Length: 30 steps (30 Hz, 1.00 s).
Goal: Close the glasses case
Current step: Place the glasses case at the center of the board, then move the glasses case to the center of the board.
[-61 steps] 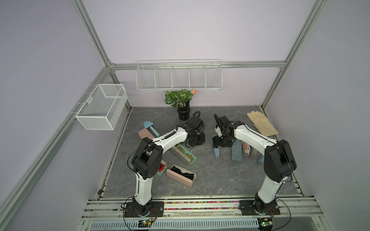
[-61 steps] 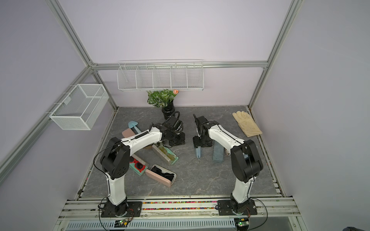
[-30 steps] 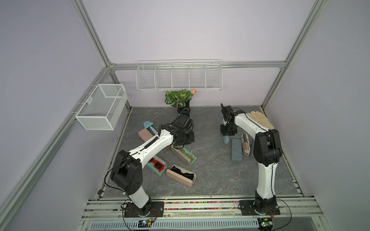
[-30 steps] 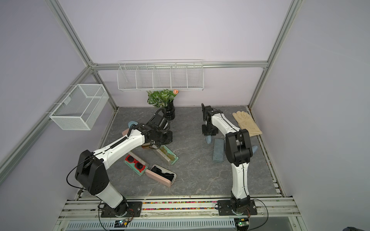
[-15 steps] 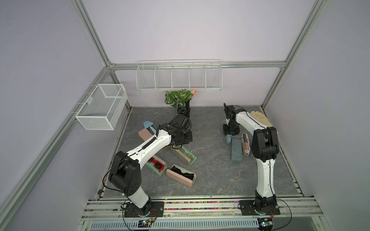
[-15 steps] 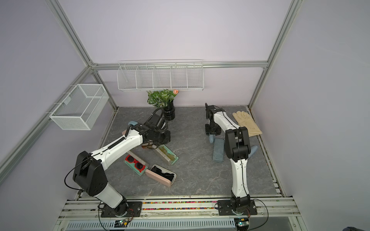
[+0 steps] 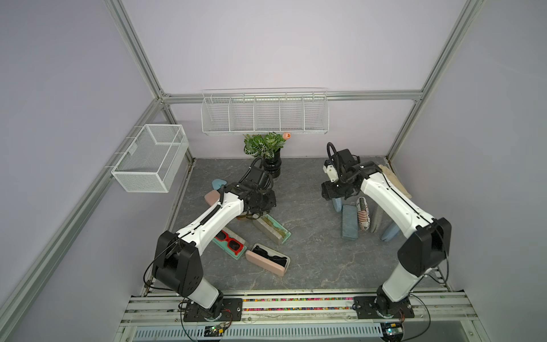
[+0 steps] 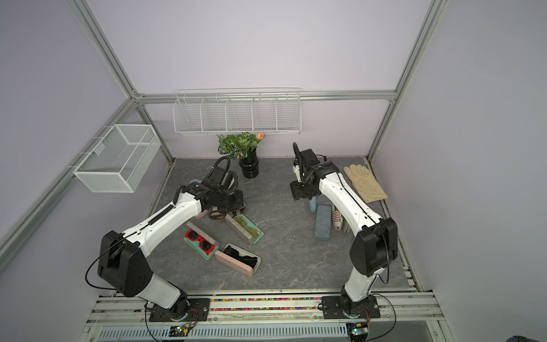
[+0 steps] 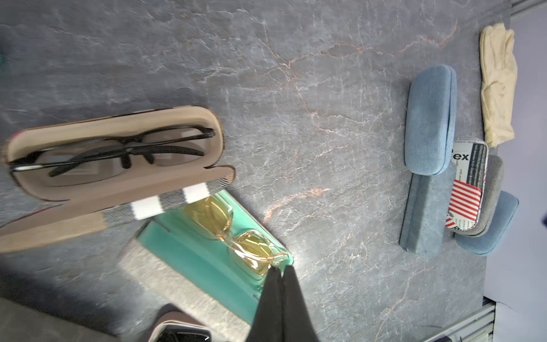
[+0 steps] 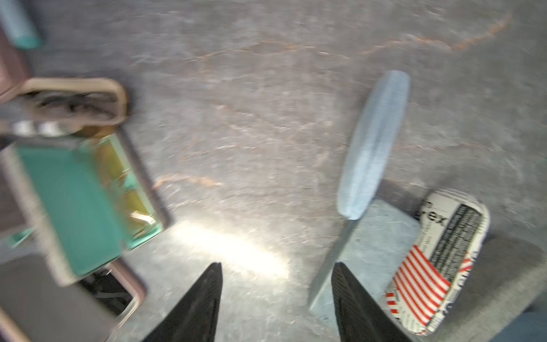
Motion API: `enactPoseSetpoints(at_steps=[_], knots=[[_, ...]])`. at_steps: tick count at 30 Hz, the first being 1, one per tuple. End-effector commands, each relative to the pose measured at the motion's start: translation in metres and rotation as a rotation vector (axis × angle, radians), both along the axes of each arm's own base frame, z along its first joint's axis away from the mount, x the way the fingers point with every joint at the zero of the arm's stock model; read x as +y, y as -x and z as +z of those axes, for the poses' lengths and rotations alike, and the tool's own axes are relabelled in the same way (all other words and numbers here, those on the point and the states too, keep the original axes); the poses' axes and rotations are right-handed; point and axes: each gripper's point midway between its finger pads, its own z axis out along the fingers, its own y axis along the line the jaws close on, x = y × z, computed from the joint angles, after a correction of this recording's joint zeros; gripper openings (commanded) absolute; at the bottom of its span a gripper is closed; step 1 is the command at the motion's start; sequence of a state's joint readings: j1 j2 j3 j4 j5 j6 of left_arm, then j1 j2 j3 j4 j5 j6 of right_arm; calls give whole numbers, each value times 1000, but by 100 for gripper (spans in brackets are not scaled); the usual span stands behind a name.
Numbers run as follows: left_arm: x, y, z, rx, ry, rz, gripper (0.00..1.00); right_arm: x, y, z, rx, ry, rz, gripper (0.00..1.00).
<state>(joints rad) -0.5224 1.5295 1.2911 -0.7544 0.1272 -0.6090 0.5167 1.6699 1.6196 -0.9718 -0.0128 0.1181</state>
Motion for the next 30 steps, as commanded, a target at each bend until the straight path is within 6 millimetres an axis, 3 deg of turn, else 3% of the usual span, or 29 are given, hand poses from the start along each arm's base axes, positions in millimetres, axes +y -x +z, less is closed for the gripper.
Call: enactPoseSetpoints(at_steps=[1, 7, 15, 21, 27, 30], knots=[[26, 1, 2, -7, -12, 68, 0, 53, 40, -17, 65, -84, 189, 62], [68, 6, 0, -5, -15, 194, 0, 119, 85, -40, 111, -98, 334, 63], [81, 16, -4, 3, -7, 217, 0, 171, 108, -77, 149, 31, 456, 66], [85, 19, -6, 5, -9, 220, 0, 192, 110, -96, 167, 71, 489, 66], [86, 19, -5, 3, -8, 219, 0, 197, 106, -108, 174, 108, 492, 66], [89, 19, -6, 4, -11, 222, 0, 198, 106, -114, 182, 117, 490, 60]])
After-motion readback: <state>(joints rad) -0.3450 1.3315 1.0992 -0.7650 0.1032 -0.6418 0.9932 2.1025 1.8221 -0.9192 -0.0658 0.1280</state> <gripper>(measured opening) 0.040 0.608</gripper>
